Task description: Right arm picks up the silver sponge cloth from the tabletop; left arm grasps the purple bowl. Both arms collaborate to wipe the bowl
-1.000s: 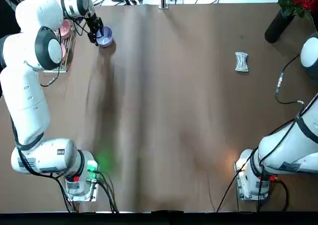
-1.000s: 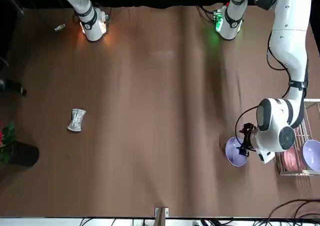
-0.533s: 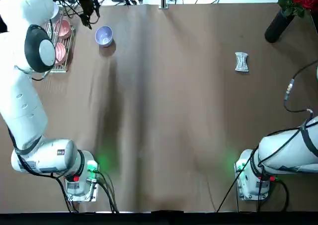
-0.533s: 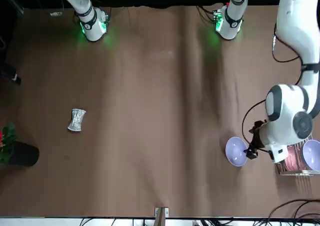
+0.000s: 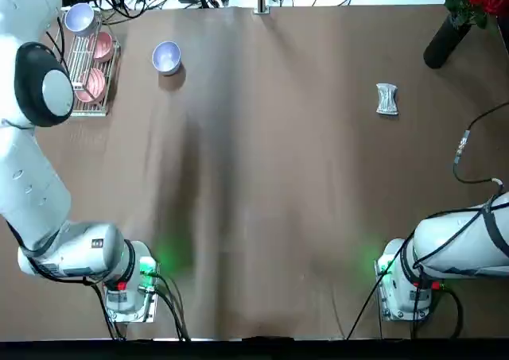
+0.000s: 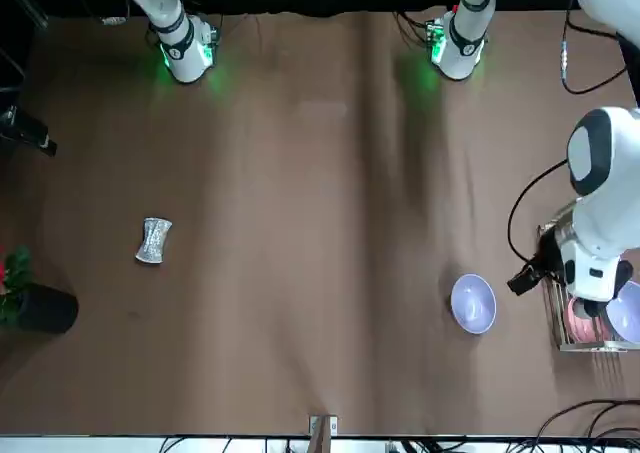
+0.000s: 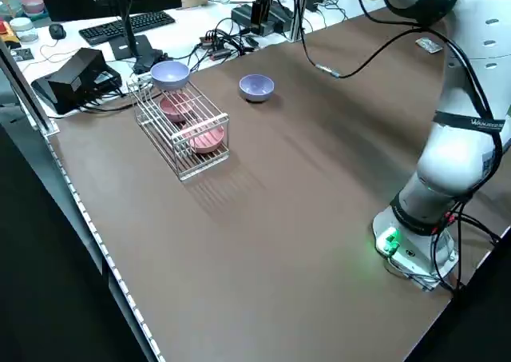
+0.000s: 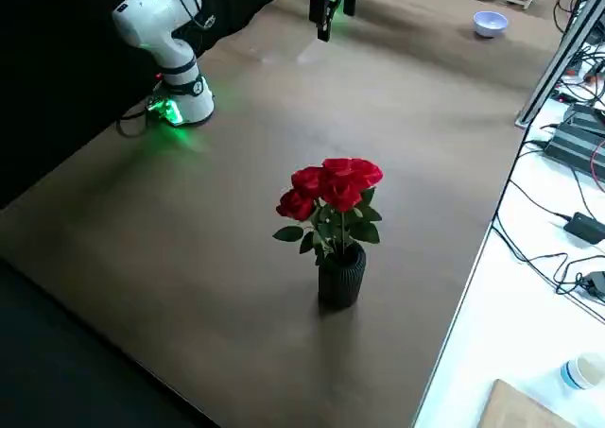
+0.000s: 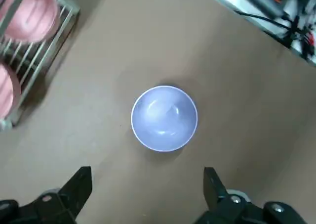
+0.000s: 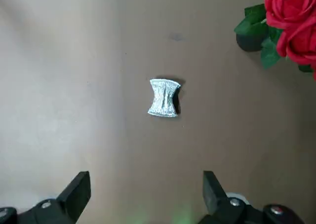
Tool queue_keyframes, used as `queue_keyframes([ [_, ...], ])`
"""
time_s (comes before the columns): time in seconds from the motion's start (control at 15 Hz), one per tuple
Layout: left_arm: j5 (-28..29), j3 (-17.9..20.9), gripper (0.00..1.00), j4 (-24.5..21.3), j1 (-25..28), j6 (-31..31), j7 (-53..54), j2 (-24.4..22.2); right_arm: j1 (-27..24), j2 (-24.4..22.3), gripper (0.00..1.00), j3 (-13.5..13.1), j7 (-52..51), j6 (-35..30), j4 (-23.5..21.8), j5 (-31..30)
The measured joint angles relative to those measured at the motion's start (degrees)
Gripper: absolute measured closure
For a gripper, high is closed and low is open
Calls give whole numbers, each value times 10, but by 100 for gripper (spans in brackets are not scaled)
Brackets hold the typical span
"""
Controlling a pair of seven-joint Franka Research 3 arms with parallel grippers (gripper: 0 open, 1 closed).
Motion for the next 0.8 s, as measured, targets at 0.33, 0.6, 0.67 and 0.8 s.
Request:
queue_keyframes([
  [0.33,0,-6,0,0,0,-15,231,-30,6,0,0,2,-21,37,-16,-10],
  [0.6,0,-18,0,1,0,-22,294,-50,8,0,0,2,-25,45,-23,-12],
  [0.67,0,-26,0,3,-1,-22,294,-53,8,0,0,2,-25,47,-24,-12],
  [0.8,0,-39,0,9,-2,-22,294,-58,8,0,0,2,-26,47,-25,-12],
])
